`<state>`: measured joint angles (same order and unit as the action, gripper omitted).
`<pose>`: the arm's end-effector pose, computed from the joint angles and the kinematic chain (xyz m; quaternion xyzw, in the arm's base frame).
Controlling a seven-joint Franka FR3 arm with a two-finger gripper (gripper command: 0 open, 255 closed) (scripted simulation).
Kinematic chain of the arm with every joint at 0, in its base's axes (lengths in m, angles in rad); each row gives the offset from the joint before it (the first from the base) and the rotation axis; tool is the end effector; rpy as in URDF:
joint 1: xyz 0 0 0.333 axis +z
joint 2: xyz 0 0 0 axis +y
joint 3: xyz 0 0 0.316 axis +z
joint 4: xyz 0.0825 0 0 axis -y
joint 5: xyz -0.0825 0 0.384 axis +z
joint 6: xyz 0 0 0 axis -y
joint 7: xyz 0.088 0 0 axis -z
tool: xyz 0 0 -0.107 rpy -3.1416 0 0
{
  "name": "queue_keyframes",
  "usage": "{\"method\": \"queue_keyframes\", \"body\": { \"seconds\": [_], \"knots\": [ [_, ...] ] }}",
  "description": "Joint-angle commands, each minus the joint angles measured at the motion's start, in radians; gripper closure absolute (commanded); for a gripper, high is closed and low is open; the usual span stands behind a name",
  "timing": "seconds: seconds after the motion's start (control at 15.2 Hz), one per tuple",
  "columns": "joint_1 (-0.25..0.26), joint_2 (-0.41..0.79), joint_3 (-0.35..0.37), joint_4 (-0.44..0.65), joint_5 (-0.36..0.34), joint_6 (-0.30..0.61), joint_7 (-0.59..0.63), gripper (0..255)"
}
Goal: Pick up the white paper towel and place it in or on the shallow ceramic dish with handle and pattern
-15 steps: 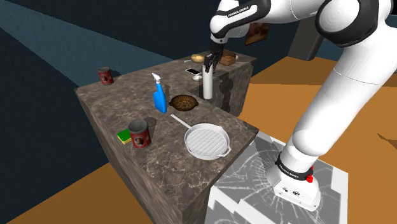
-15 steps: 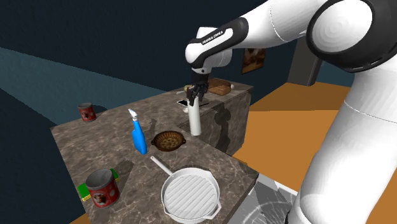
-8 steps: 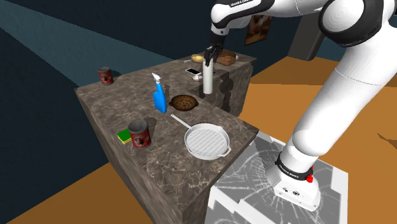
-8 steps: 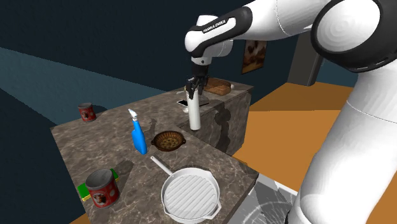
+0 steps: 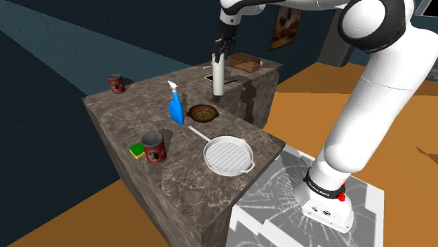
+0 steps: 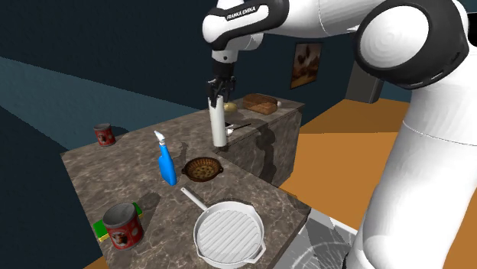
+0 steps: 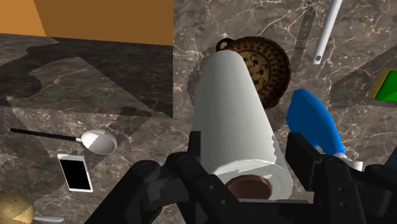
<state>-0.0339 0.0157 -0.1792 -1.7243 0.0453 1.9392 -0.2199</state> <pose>0.5748 -0.1205 0.5771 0.9948 -0.0025 0.1016 0.0014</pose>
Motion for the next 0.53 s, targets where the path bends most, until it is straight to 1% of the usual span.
{"method": "queue_keyframes", "body": {
  "seconds": [0.0, 0.26, 0.33, 0.46],
  "knots": [
    [0.017, 0.049, 0.017, 0.099, 0.000, -0.050, 0.038, 255],
    [0.045, 0.150, 0.040, 0.304, 0.001, -0.153, 0.097, 255],
    [0.049, 0.167, 0.043, 0.338, 0.001, -0.170, 0.105, 255],
    [0.050, 0.159, 0.044, 0.300, 0.000, -0.140, 0.105, 255]
  ]
}}
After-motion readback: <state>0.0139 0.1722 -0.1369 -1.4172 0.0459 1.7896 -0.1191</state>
